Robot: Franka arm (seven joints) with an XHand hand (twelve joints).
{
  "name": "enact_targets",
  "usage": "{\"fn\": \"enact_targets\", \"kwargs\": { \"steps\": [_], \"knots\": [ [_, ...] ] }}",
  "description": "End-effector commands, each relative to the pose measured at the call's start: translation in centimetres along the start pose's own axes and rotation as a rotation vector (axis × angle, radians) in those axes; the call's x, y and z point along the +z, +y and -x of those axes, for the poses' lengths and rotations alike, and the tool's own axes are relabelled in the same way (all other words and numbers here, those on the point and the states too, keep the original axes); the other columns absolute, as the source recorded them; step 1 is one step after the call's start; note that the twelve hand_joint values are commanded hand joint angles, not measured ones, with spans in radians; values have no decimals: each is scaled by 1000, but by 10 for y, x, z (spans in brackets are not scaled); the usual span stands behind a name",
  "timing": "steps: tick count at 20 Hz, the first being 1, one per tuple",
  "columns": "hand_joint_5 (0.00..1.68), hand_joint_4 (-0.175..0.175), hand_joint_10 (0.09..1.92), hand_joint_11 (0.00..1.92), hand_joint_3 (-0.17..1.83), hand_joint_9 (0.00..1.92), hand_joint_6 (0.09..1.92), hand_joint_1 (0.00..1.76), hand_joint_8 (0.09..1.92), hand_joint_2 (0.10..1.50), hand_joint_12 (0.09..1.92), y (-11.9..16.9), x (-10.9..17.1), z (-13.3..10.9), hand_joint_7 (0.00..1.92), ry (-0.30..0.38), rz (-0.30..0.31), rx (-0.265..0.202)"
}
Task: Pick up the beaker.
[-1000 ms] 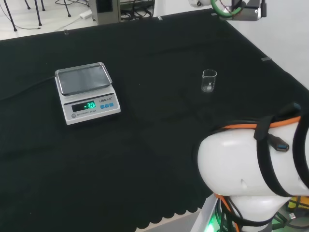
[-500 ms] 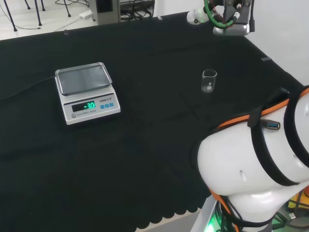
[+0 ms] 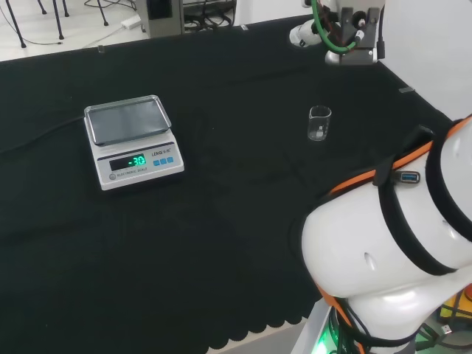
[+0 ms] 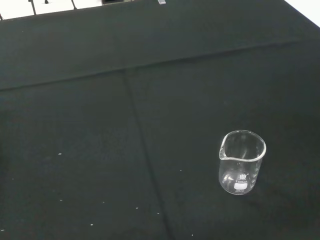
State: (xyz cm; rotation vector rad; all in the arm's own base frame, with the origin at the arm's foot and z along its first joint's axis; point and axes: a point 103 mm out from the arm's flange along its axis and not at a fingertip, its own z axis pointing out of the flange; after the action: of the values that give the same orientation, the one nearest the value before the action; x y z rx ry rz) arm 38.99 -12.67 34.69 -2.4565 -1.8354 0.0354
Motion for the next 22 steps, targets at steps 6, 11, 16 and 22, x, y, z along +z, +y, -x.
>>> {"fn": "enact_targets", "kwargs": {
  "steps": [6,11,16,22],
  "knots": [
    [353,-35,785,21,-175,381,87,766,666,1064,1468,44,66,30,217,-40,-102,28],
    [340,-35,785,16,-175,363,87,788,664,1014,1466,60,88,35,189,-49,-159,26],
    [305,-34,802,0,-175,252,87,788,656,982,1439,69,106,41,80,-48,-196,36],
    [299,-33,808,0,-175,237,87,787,655,977,1432,75,125,45,68,-36,-230,41]
  ]
}}
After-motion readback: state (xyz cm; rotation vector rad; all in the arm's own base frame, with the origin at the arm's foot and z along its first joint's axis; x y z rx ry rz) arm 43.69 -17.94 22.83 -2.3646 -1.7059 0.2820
